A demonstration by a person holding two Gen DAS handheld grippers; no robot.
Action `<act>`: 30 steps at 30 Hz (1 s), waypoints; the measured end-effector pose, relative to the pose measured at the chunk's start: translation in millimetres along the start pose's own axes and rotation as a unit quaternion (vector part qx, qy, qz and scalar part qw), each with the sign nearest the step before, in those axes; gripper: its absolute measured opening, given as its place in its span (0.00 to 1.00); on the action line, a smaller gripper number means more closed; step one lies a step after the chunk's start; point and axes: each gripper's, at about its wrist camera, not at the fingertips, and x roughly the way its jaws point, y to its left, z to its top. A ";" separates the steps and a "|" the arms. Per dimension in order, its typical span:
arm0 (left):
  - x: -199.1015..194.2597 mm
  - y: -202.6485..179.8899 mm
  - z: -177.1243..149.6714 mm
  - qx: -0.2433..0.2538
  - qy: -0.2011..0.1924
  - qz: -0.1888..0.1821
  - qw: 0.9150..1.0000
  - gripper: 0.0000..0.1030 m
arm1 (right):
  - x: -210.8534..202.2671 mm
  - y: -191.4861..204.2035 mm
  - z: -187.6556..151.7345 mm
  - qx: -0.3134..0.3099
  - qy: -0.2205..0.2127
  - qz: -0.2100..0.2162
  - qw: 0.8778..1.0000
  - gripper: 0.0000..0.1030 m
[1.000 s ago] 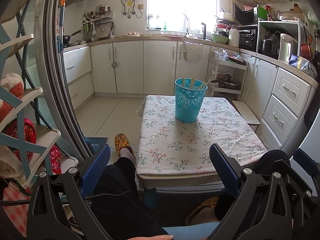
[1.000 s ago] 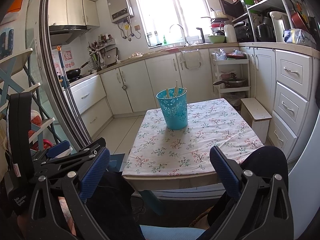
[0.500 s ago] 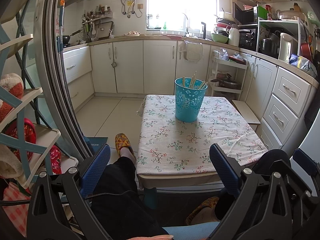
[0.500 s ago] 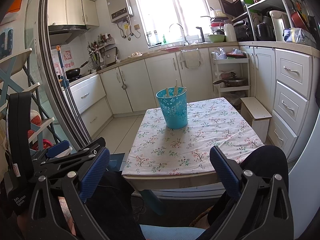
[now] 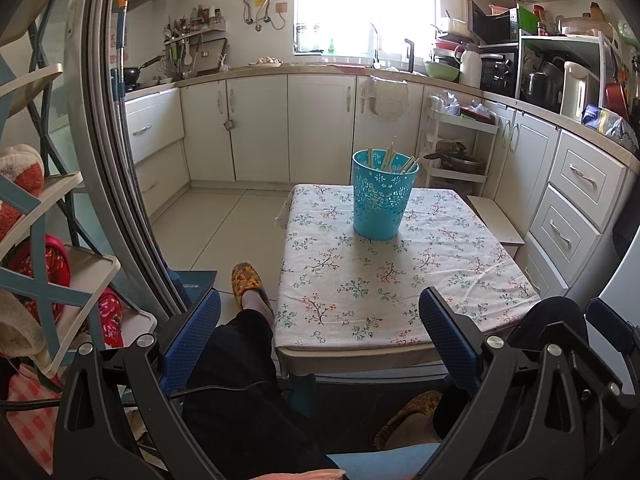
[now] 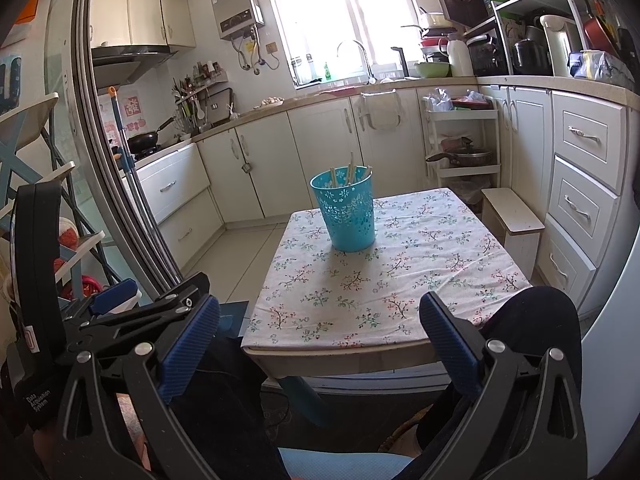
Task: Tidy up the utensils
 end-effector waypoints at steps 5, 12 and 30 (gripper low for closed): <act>15.9 1.4 1.0 -0.001 0.014 -0.001 1.000 0.92 | 13.1 -0.5 -0.1 0.004 0.016 -0.005 1.000 0.93; 41.4 2.1 4.9 0.003 0.009 -0.002 1.000 0.92 | 44.2 -2.4 0.6 0.012 0.053 -0.012 0.998 0.93; 254.9 -20.6 21.4 -0.003 0.150 0.003 0.989 0.93 | 264.0 -147.0 48.0 0.034 0.139 -0.155 0.978 0.93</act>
